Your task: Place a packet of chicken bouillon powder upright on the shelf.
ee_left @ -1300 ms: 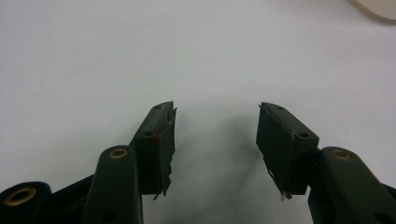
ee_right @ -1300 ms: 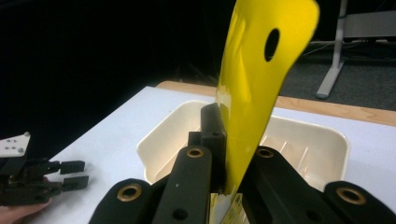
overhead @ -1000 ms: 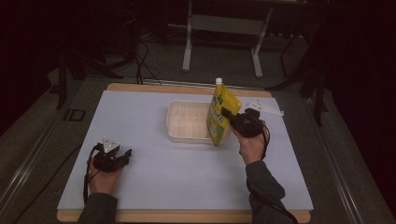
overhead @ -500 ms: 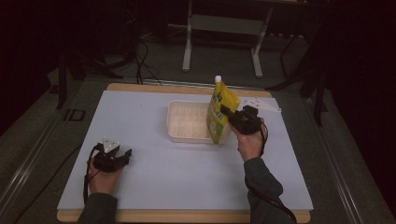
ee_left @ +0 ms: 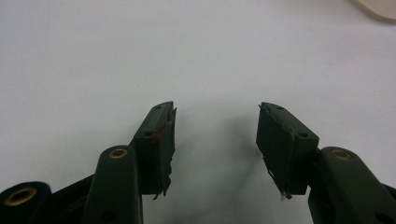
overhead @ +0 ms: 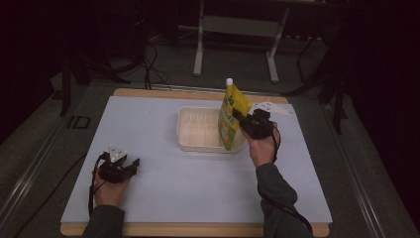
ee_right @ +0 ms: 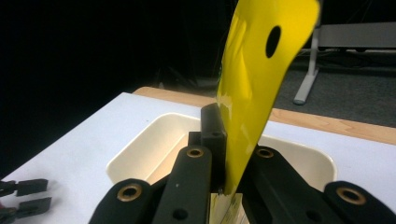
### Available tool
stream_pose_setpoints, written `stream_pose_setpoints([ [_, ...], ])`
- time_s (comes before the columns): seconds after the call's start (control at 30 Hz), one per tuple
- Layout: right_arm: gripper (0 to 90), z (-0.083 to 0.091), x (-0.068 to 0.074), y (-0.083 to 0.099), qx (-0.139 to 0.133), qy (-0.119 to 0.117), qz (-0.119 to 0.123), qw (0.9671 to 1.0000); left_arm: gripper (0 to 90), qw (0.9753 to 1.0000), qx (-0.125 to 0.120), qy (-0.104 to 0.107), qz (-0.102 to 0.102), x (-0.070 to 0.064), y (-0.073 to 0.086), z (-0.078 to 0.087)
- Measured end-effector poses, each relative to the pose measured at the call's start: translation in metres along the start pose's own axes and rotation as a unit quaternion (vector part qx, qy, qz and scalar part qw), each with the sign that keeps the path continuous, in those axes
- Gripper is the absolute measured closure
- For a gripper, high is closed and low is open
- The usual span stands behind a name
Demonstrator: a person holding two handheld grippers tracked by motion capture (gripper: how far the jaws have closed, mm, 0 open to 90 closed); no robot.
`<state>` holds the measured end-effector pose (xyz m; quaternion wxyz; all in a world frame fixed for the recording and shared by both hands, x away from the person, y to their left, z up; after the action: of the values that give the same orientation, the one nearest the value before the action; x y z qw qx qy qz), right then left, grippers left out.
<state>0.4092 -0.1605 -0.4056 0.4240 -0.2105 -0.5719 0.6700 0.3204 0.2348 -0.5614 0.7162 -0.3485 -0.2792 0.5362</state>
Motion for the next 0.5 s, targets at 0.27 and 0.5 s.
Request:
stream_pose_setpoints([
  [0.27,90.0,-0.008,-0.002,0.001,-0.004,0.013,-0.003,0.9999,46.3,1.0000,0.000,0.000,0.000,0.000,0.000,0.000],
  [0.5,90.0,-0.014,-0.005,0.002,-0.014,0.028,-0.014,0.9994,46.4,1.0000,0.001,0.000,-0.001,0.000,0.000,0.000],
])
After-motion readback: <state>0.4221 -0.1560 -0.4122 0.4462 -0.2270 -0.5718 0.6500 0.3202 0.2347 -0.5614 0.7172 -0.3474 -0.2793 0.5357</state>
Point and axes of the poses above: each handheld gripper's, and its own axes: z roughly backward along the jaws, y roughly out of its underside, x roughly to its left, the point moved 3 cm from there along -z, roughly forward along the jaws, and after that the axes turned 3 degrees about -x, right-handed, at the moved point
